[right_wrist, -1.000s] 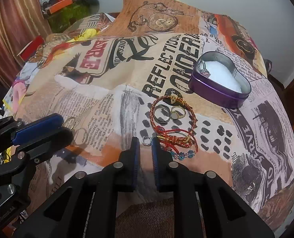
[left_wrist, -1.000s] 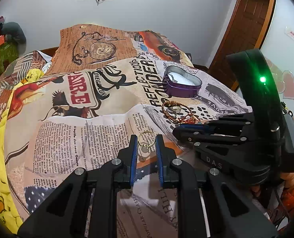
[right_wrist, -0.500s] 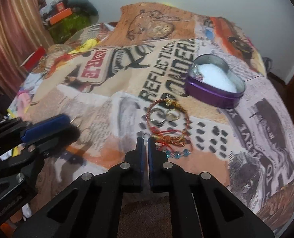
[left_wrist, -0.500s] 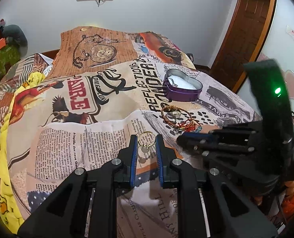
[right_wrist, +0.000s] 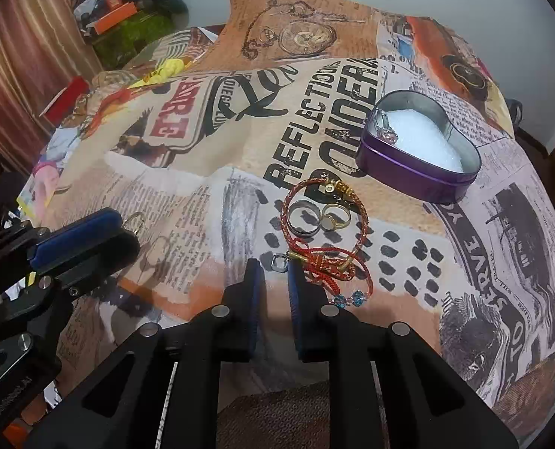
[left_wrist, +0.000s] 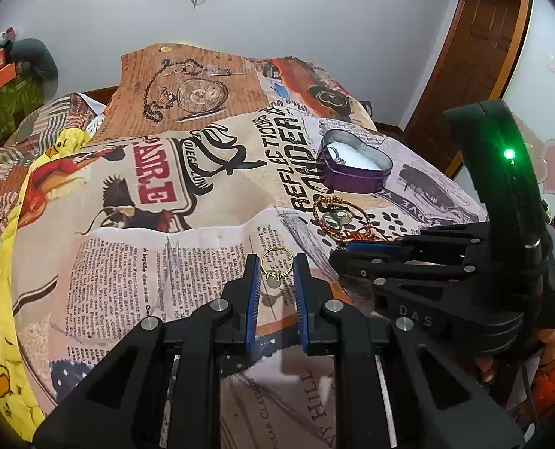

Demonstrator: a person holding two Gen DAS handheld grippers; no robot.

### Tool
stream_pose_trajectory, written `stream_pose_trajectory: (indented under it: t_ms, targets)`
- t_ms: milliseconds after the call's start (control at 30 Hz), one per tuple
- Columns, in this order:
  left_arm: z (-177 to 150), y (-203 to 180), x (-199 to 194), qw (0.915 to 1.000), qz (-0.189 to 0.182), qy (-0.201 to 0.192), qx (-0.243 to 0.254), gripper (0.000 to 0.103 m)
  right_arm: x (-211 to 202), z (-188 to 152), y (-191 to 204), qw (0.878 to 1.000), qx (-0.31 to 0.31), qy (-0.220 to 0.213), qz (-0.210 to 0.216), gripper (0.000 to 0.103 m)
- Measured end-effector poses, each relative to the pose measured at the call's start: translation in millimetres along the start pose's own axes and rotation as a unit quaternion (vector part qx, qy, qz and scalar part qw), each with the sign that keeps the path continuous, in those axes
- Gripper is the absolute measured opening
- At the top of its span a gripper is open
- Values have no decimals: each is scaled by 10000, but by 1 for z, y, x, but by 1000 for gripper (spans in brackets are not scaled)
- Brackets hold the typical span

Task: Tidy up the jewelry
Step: 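Close the left tool on a gold ring beside the bracelets, then carry the gold ring in the left tool into the heart tin and release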

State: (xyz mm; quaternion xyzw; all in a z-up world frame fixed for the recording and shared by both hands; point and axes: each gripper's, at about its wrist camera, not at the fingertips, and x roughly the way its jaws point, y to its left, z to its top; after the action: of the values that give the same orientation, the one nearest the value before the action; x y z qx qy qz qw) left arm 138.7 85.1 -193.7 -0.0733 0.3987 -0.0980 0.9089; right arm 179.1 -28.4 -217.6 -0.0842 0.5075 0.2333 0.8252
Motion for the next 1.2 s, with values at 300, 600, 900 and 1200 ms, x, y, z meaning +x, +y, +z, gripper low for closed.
stream_pose_trajectory:
  t_ms: [300,600,900,1200]
  targets:
    - [1,4,4,10000,14,21,-48,17,4,5,0,10000,-48,-1,58,14]
    - [3,-1,0,10000,84,12,-21,17,2,6,-1,9999,-78,-114,93,9]
    - [23,-19,0,9999,88,-115,93,17,-46,7,-14,9966,-10,-828,-3,9]
    - [51,-44,13,9994,77,-258,237,17,-82,14,-54,9895,294,-1415,-58,9]
